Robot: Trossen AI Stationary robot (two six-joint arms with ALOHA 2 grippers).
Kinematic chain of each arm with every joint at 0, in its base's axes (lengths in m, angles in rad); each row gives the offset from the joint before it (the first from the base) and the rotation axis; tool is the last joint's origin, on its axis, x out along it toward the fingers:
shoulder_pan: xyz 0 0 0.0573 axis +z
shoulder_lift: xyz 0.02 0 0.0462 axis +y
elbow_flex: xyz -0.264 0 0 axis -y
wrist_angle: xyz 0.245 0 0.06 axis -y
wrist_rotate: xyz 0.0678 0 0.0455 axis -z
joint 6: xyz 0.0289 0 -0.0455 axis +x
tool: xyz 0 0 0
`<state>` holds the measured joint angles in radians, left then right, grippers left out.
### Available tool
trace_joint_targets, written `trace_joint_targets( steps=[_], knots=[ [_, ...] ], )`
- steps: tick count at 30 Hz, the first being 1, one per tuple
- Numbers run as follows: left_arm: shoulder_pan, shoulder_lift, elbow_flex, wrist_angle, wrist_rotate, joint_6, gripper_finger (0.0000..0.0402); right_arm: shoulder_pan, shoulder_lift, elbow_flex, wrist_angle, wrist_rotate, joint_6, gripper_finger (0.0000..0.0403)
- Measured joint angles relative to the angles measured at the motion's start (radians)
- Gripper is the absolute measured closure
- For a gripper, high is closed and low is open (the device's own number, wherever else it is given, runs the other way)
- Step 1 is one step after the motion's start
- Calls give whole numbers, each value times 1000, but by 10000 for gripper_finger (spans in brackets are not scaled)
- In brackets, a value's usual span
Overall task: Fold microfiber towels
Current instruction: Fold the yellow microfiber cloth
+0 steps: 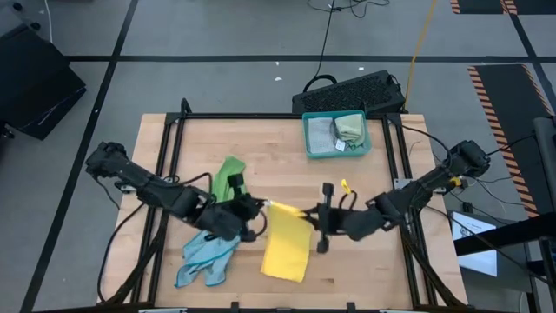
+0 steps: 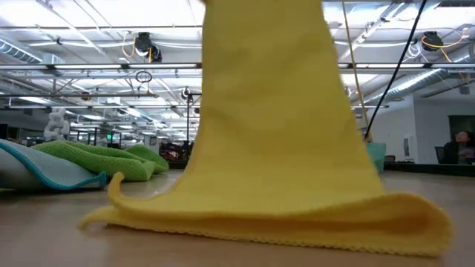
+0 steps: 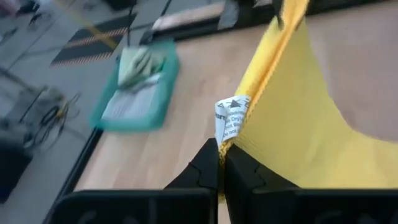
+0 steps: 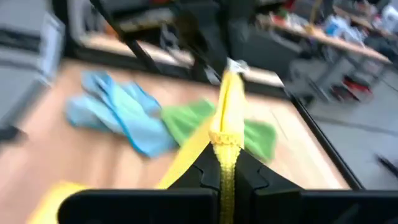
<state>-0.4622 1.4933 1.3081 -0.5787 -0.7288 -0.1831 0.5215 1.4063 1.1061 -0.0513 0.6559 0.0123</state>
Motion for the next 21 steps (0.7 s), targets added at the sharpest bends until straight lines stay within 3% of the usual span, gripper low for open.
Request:
trace_joint_targets(
  steps=[6, 9, 13, 21],
  knots=[
    [80, -1, -125, 38, 31, -58, 397, -108, 0, -13, -155, -8, 4, 403],
    [112, -1, -190, 87, 57, -56, 391, -162, 0, -70, -105, -29, -35, 403],
    [132, -1, -223, 110, 92, -51, 396, -213, -9, -165, 15, -140, -5, 403],
    [106, -1, -287, 264, 248, -33, 392, -196, -8, -335, 268, -279, 124, 403]
  ],
)
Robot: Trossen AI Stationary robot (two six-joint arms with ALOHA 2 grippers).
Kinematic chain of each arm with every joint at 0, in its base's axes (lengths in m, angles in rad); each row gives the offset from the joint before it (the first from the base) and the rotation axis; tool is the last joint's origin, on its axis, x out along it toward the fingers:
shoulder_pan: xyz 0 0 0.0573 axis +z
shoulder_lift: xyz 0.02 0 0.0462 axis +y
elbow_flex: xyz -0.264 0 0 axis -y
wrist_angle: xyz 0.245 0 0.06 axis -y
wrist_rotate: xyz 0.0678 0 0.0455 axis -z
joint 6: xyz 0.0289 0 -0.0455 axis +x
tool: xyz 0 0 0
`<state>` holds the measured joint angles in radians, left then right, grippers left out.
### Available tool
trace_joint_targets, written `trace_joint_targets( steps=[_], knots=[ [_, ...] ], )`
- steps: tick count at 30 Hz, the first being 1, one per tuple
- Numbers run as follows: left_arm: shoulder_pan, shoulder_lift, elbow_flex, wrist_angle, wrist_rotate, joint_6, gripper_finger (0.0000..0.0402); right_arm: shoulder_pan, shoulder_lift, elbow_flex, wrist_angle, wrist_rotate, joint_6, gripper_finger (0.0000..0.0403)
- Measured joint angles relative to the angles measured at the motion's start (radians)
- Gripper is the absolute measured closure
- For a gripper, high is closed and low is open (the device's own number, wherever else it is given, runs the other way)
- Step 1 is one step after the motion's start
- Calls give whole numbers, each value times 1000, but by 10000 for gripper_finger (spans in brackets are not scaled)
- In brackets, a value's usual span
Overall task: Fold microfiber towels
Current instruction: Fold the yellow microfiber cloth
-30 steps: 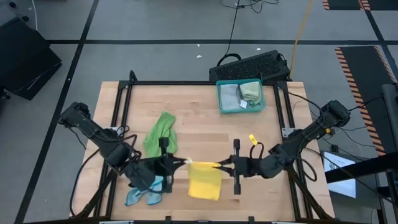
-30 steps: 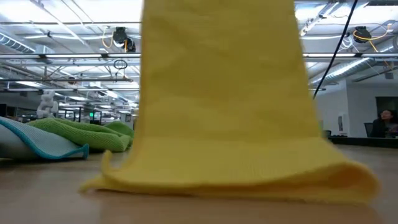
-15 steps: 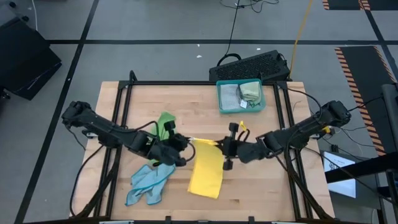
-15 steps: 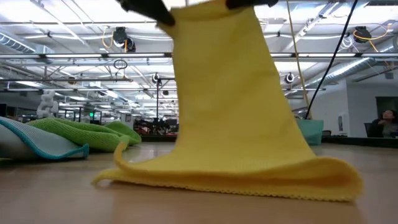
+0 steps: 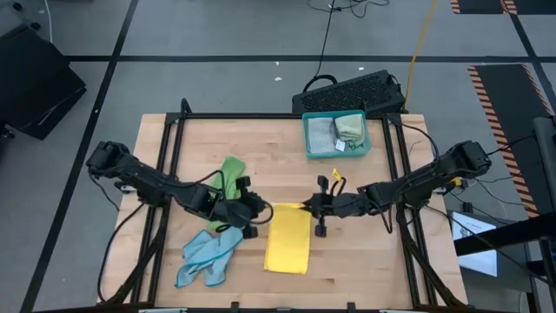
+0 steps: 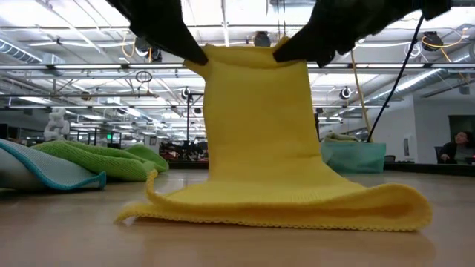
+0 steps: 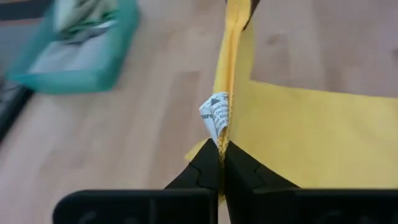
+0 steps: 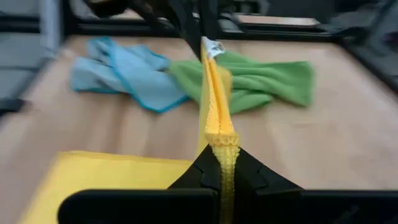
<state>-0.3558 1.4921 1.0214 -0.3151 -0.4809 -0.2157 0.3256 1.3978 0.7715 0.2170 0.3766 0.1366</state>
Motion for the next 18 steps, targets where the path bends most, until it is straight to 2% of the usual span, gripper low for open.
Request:
trace_joint_targets(
  steps=[5, 10, 18],
  knots=[
    [-34, 13, -57, 136, 92, -30, 394, 35, 0, -75, 130, -65, 93, 403],
    [-81, 32, -104, 257, 115, -64, 394, 77, 14, -153, 315, -94, 196, 403],
    [-127, 116, -113, 270, 121, -147, 395, 136, 196, -176, 540, -92, 318, 401]
  ],
)
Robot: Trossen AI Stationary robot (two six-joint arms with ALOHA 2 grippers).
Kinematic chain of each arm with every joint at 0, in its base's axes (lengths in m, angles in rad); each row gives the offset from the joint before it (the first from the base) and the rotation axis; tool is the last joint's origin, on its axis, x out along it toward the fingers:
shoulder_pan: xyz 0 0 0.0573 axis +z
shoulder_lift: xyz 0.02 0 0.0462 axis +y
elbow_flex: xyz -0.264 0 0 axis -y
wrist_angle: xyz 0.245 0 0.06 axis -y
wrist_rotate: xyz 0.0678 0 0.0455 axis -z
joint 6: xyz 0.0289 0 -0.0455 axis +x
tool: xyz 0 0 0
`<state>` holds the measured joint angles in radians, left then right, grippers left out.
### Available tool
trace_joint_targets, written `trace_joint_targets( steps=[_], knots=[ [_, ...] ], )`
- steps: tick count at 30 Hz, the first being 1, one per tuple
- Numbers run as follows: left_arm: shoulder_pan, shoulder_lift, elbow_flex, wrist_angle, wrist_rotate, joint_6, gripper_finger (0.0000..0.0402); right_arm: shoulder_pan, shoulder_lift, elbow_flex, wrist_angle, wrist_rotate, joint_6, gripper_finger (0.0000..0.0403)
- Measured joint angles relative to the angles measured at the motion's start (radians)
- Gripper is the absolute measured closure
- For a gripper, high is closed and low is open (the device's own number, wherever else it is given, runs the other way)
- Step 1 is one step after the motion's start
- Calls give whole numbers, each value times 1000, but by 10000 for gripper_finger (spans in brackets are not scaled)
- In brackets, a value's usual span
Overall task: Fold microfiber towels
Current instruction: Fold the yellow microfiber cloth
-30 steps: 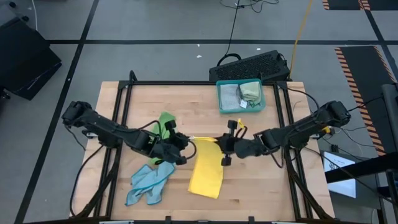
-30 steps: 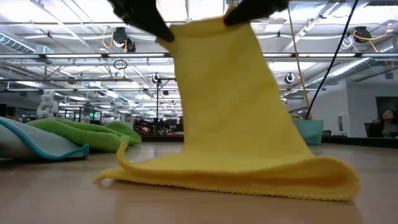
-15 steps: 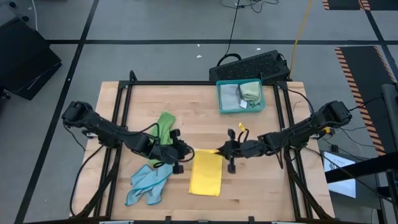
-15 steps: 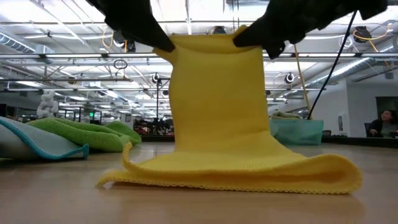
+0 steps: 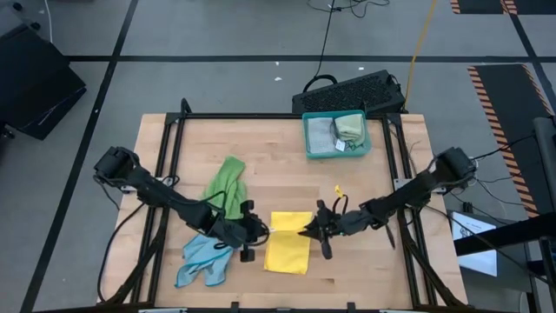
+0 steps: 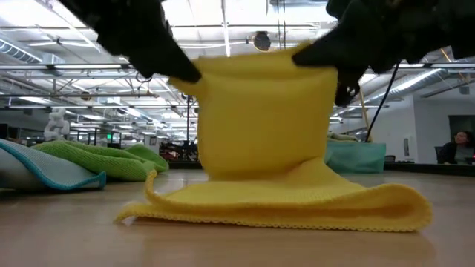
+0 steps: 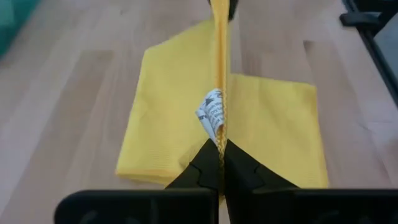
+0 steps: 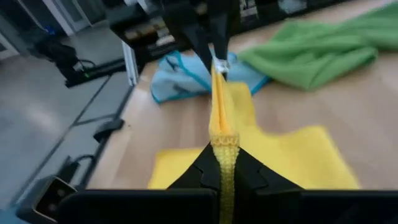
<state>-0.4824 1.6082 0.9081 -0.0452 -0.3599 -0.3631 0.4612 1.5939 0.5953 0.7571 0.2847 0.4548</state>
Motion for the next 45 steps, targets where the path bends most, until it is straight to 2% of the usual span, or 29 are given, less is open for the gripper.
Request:
trace_joint_targets(
  steps=[8, 15, 22, 33, 40, 45],
  knots=[
    [-47, 42, 0, 20, 3, -85, 391, 60, 141, 15, 141, 3, 93, 400],
    [-97, 42, 0, 111, 13, -87, 390, 106, 219, 64, 156, 2, 111, 399],
    [-123, 48, 0, 135, 18, -145, 394, 143, 226, 67, 148, 4, 121, 399],
    [-129, 208, 2, 239, 24, -169, 389, 150, 298, 66, 149, -32, 146, 399],
    [-134, 212, 1, 229, 35, -164, 396, 149, 361, 66, 227, -53, 162, 399],
    [-136, 212, 0, 217, 41, -174, 382, 149, 369, 64, 243, -76, 162, 399]
  ],
)
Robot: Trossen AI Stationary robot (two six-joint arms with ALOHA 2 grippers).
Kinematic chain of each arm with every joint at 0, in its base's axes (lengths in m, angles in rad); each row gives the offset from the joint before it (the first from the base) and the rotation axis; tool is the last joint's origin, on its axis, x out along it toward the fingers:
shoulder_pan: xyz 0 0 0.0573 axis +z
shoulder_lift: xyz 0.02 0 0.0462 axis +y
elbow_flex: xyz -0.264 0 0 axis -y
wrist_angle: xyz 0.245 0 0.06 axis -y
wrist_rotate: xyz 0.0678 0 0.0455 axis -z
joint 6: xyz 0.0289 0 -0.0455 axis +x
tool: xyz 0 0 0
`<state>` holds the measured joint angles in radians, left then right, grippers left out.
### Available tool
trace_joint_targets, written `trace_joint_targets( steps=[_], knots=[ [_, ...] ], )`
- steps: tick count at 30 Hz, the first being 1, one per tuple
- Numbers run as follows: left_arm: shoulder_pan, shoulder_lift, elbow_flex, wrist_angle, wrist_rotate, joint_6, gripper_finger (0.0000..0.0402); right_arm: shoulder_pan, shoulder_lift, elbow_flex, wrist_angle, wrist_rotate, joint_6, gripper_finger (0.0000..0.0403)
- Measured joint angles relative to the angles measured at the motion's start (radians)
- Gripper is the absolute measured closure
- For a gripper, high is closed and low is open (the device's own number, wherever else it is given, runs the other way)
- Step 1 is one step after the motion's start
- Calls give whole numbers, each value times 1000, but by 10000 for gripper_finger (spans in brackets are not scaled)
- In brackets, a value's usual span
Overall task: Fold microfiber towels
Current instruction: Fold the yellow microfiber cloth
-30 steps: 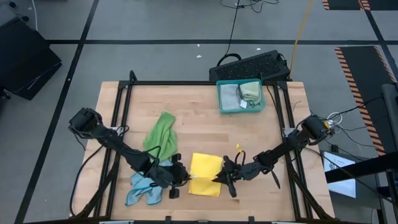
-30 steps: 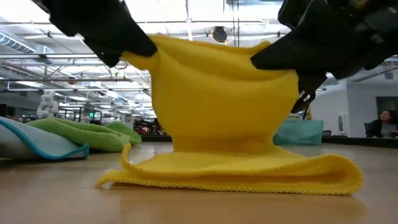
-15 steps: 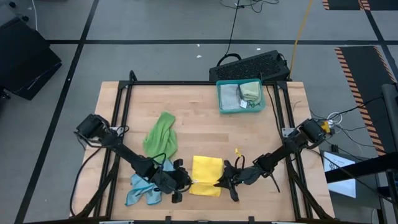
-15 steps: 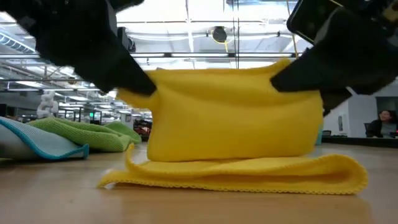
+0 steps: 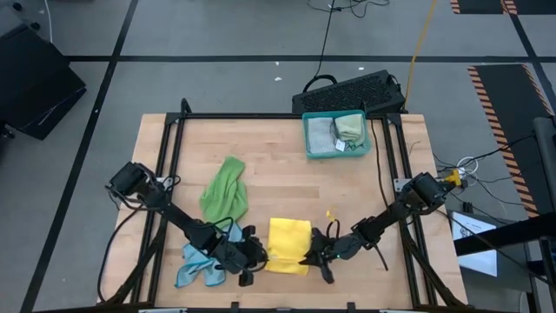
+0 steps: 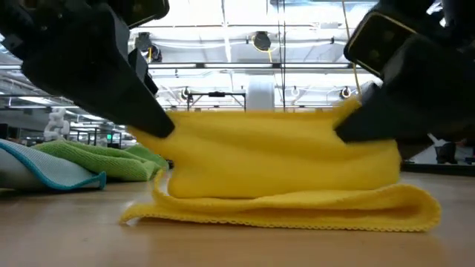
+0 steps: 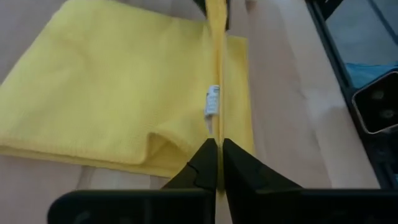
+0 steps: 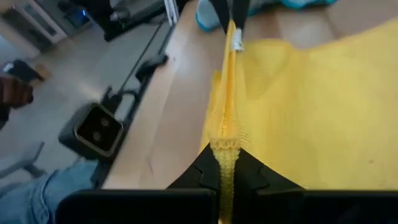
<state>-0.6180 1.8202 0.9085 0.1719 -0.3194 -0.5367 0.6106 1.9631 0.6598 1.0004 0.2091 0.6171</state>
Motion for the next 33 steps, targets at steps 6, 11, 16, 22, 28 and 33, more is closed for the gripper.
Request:
trace_joint_targets(
  steps=[6, 11, 16, 22, 28, 33],
  knots=[
    [-1, 0, 0, -1, 4, -44, 379, 7, 0, -1, -3, -36, 0, 392],
    [-2, 0, -2, 7, 9, -69, 378, 18, 0, -2, -6, -53, 0, 331],
    [-4, 0, -2, 103, 79, -56, 371, 22, -7, -2, -18, -59, -16, 250],
    [-24, 0, -1, 86, 112, -77, 317, 22, -35, -1, -21, -193, -28, 198],
    [-34, 0, -1, 98, 13, -68, 274, 39, -37, -1, -24, -168, -53, 204],
    [-20, 24, 2, 246, -126, 20, 270, 51, -37, -1, 75, 0, -183, 226]
  ],
)
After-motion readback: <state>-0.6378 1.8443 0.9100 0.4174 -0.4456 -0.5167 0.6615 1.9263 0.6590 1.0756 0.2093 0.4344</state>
